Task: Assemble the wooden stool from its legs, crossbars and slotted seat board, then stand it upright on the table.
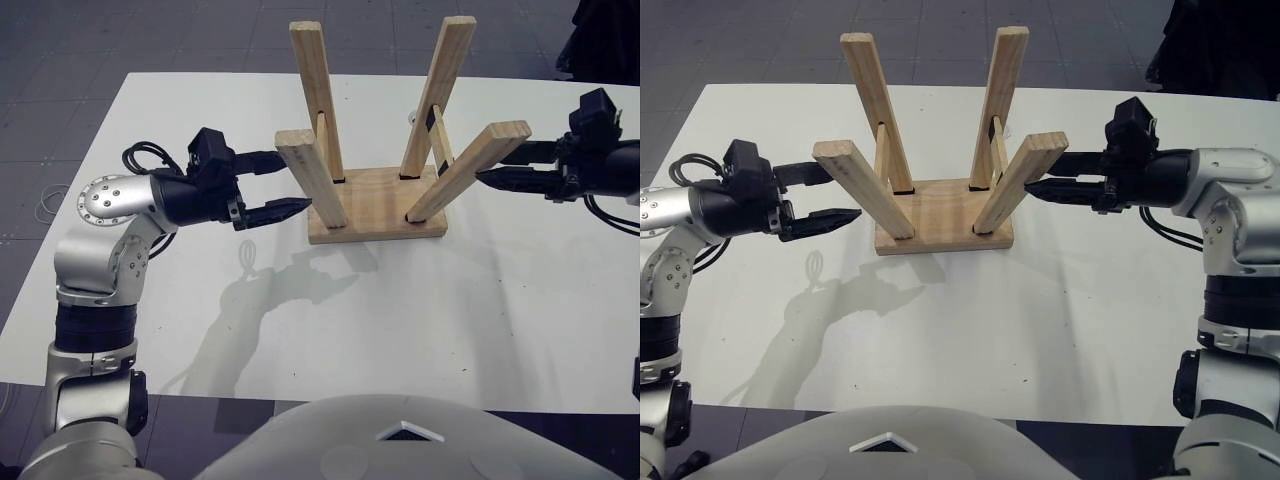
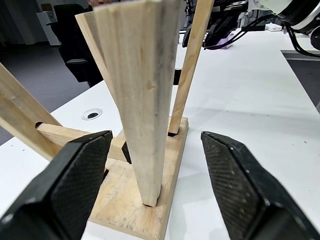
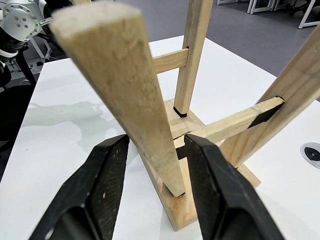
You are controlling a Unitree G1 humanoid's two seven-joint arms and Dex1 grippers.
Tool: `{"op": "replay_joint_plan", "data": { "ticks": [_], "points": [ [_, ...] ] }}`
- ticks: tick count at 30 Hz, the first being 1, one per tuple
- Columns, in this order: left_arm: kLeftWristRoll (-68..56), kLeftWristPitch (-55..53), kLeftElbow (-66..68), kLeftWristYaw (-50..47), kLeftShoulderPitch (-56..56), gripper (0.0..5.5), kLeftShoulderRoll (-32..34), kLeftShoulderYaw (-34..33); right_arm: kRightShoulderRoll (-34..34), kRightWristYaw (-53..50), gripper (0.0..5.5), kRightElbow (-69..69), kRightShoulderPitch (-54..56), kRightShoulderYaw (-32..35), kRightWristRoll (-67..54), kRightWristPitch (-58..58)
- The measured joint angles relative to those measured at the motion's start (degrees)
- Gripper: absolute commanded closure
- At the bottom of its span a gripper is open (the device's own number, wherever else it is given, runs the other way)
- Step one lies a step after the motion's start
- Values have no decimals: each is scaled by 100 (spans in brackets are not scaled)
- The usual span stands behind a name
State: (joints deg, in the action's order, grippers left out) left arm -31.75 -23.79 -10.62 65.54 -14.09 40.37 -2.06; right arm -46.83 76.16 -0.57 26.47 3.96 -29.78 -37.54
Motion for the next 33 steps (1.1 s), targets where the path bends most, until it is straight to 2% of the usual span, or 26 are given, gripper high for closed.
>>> {"op": "replay_joint_plan", "data": {
  "ticks": [10,14,20,28,33],
  "points": [
    [-305,-245,212,197,-540,220,-61,92,159,79,348,-53,113,-162,-117,93],
    [-398,-195,471,484,-751,220,-161,123,439,314,348,-587,354,-181,-224,374],
    [-573,-191,877,983,-771,220,-172,120,526,749,348,-679,366,-152,-653,336],
    [-562,-52,1269,1019,-1085,220,-289,106,632,646,348,331,-27,-204,-1121,-112],
    [-618,-152,924,1017,-832,220,-270,104,535,545,348,304,-143,-208,-966,88]
  ]
}}
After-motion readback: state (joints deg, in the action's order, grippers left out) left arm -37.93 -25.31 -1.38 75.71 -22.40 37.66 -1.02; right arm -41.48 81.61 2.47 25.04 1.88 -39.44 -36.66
